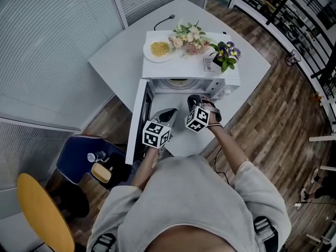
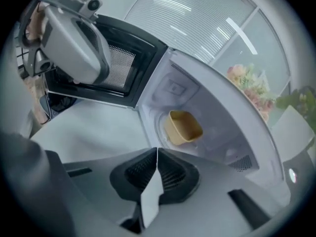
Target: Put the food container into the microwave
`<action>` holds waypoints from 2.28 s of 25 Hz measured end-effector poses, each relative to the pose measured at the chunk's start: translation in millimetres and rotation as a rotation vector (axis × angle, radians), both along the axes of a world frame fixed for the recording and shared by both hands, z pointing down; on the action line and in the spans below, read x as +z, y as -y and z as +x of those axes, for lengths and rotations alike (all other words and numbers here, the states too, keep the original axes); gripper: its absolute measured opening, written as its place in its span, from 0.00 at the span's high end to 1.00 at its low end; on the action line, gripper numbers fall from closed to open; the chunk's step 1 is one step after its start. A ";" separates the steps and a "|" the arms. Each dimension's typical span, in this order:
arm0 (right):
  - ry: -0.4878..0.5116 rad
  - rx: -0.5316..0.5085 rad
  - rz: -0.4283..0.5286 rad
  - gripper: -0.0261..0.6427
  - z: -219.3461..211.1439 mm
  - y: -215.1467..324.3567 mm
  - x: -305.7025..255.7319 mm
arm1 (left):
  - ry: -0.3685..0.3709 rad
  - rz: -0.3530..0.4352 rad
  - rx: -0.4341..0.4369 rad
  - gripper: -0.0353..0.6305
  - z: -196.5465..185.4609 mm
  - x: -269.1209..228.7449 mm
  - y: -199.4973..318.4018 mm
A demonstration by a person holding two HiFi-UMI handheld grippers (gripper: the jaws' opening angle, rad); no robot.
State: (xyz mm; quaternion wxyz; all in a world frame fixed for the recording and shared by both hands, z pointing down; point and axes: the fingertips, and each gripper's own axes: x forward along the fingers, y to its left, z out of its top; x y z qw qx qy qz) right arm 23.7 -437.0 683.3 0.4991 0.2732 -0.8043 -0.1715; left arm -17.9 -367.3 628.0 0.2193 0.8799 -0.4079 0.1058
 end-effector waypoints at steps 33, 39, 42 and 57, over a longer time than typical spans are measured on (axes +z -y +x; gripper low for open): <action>0.708 0.433 -0.163 0.94 65.3 -59.2 -55.0 | 0.050 0.014 0.051 0.93 9.0 -4.0 -5.2; 0.746 0.487 -0.158 0.94 81.9 -67.8 -53.9 | 0.050 0.017 0.055 0.93 11.9 -4.2 -3.6; 0.756 0.504 -0.156 0.94 86.2 -69.7 -53.2 | 0.049 0.017 0.060 0.93 14.0 -4.5 -2.2; 0.760 0.527 -0.146 0.94 89.1 -69.2 -52.7 | 0.041 0.014 0.067 0.93 20.8 -3.6 1.0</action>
